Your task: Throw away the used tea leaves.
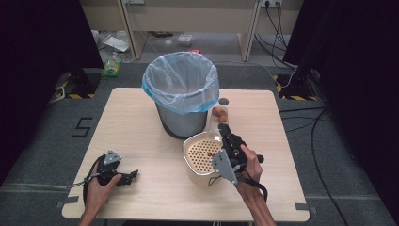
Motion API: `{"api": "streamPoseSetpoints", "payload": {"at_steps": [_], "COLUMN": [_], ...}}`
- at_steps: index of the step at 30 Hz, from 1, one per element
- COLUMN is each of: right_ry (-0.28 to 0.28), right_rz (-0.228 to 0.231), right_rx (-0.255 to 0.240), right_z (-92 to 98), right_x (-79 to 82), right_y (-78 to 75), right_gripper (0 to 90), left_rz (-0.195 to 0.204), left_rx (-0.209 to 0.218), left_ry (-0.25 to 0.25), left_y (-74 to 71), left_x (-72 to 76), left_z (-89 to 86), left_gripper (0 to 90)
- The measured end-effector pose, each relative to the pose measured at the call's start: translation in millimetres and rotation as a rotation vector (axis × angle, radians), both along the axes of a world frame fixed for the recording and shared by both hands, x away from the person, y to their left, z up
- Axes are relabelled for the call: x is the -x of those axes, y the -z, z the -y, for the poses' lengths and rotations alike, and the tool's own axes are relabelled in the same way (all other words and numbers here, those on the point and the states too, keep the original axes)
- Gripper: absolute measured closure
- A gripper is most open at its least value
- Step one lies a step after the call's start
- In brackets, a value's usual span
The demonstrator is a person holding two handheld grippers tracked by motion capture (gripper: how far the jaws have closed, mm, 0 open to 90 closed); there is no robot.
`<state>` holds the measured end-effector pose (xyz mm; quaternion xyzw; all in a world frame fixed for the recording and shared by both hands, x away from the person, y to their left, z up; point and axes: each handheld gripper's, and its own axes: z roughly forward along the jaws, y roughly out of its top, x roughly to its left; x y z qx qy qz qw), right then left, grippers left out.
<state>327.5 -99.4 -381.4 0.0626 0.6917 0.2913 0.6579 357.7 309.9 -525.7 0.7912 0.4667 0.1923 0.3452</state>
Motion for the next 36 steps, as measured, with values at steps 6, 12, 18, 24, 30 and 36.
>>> {"api": "streamPoseSetpoints", "payload": {"at_steps": [6,12,18,24,30,36], "right_ry": [0.018,0.031,0.034,0.018,0.018,0.020], "right_rz": [0.074,0.137,0.158,0.216,0.241,0.257], "right_rx": [0.064,0.131,0.169,0.197,0.209,0.227], "right_z": [-7.4,-16.4,-15.4,-14.2,-19.9,-25.0], "right_x": [0.8,3.7,-0.3,6.4,10.7,10.0], "right_y": [9.5,16.4,25.0,24.7,20.7,24.9], "right_gripper": [87.6,87.6,87.6,87.7,87.8,87.8], "left_rz": [-0.001,-0.001,-0.001,-0.002,-0.001,-0.001], "left_rx": [0.000,0.001,0.001,0.001,0.001,0.003], "left_ry": [0.000,0.000,0.000,0.000,0.000,-0.001], "left_y": [0.0,0.0,0.0,0.0,0.0,0.1], "left_x": [0.0,-0.1,-0.1,-0.1,-0.1,-0.1], "left_z": [-0.1,-0.1,-0.1,-0.1,-0.1,0.0], "left_gripper": [0.0,0.0,0.0,0.0,0.0,0.0]}}
